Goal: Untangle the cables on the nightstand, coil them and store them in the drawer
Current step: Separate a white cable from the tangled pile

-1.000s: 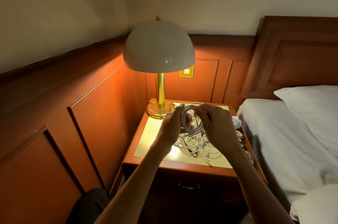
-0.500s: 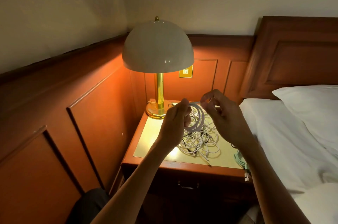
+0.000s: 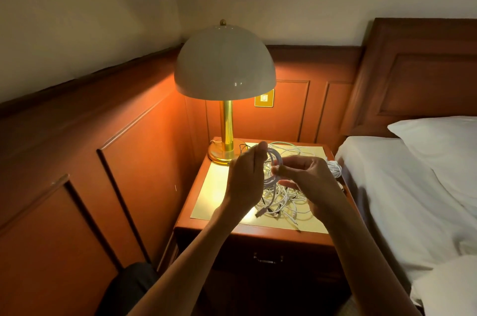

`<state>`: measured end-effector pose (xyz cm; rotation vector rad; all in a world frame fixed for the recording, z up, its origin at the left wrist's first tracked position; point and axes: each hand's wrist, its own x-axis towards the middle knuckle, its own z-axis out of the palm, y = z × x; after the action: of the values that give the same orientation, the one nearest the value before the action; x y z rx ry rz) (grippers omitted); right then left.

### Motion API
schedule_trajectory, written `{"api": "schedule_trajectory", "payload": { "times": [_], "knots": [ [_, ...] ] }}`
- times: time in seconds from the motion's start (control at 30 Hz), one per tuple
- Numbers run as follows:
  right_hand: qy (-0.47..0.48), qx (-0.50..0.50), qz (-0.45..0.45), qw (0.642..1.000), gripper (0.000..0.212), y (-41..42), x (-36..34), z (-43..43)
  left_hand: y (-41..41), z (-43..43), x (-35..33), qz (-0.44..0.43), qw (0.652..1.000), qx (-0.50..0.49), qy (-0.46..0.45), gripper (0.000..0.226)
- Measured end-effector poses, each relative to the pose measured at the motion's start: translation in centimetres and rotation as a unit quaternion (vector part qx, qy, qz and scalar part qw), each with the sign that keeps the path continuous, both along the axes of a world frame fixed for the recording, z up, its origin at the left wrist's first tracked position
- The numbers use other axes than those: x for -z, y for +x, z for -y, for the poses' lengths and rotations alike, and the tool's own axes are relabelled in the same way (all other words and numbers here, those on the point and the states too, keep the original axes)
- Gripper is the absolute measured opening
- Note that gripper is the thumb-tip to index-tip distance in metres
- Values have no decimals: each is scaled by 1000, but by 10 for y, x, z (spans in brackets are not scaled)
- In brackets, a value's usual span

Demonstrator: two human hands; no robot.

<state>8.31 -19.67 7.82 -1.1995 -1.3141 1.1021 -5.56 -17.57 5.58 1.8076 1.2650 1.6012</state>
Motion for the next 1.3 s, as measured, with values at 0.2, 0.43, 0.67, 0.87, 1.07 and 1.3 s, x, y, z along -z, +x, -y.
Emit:
{"api": "schedule_trajectory", "payload": {
  "times": [0.2,0.43,0.67,0.87,1.07,1.3],
  "knots": [
    [-100,-51,-87,990,5,5,-11,-4,-3,-5,-1,-44,998,34,-8,38],
    [-78,-53,-75,993,6,4,-7,-6,1,-4,-2,-54,996,49,-48,40],
    [167,127,147,967,40,1,7,-5,-4,-3,-4,-31,993,74,-85,48],
    [444,162,181,863,27,-2,18,2,-4,1,-10,32,982,150,-108,48],
    [162,179,-147,959,12,-24,6,12,8,4,-15,-6,995,79,-53,40],
    [348,232,119,900,16,-13,1,7,-4,-1,-26,-99,982,122,-106,48]
  ]
}}
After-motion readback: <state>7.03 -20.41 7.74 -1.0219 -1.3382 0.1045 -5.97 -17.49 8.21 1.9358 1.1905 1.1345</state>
